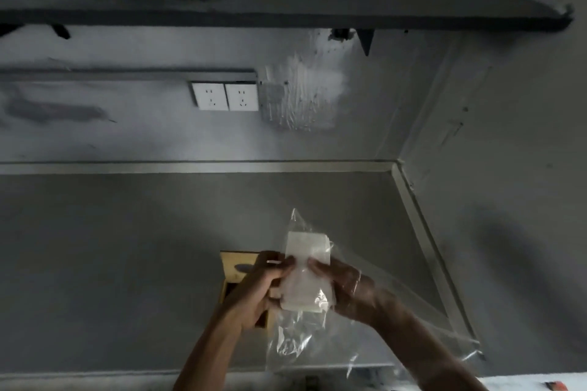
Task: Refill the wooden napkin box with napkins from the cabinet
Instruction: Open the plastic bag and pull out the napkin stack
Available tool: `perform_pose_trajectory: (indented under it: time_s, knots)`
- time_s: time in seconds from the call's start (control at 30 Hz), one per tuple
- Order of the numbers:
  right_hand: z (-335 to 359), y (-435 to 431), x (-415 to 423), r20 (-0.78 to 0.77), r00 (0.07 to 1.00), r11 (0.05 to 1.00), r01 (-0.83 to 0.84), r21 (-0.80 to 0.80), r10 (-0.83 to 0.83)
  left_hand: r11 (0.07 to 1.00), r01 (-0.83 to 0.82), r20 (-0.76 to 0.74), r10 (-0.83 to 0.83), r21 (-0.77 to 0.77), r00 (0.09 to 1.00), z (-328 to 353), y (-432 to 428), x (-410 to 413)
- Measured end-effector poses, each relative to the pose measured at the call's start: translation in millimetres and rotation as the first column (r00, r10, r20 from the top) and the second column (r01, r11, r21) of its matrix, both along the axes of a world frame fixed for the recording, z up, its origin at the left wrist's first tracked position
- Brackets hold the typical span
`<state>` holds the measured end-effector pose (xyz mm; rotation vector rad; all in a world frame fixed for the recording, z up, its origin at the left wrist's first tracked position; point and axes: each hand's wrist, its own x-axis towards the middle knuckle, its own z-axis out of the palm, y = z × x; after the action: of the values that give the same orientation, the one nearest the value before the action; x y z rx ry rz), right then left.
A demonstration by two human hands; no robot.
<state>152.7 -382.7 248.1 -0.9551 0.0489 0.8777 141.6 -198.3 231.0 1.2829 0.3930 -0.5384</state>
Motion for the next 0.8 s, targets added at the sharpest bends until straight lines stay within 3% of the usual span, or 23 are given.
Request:
perform_pose_trajectory:
  time_s: [0.13,0.4,0.5,0.6,0.7,0.8]
  knots:
    - [23,34,17,0.033,0.998,0.998,-0.051,-0.044,0.053,0.996,-0.005,0.037,0.008,-0.087,0.999,22,64,8]
    - [45,109,30,-0.130,0.988,0.996,-0.084,-0.003,0.083,0.998,-0.049,0.098,0.046,0.034,0.994,44,150,34]
    - [48,134,31,-0.082,0.994,0.995,-0.080,-0.065,0.074,0.997,-0.073,0.131,0.069,0.031,0.989,46,180,47]
    - [54,147,28,0.019,0.998,0.986,-0.054,-0.159,0.058,0.976,-0.212,0.164,0.216,-0.041,0.962,44,211,63]
    - [61,151,28,0.054,0.998,0.989,0.039,-0.146,-0.031,0.943,-0.314,0.179,0.329,-0.107,0.927,38,248,78]
    - [56,149,34,0.076,0.963,0.965,0.260,-0.034,-0.257,0.860,-0.485,0.059,0.499,-0.159,0.865,13,284,94]
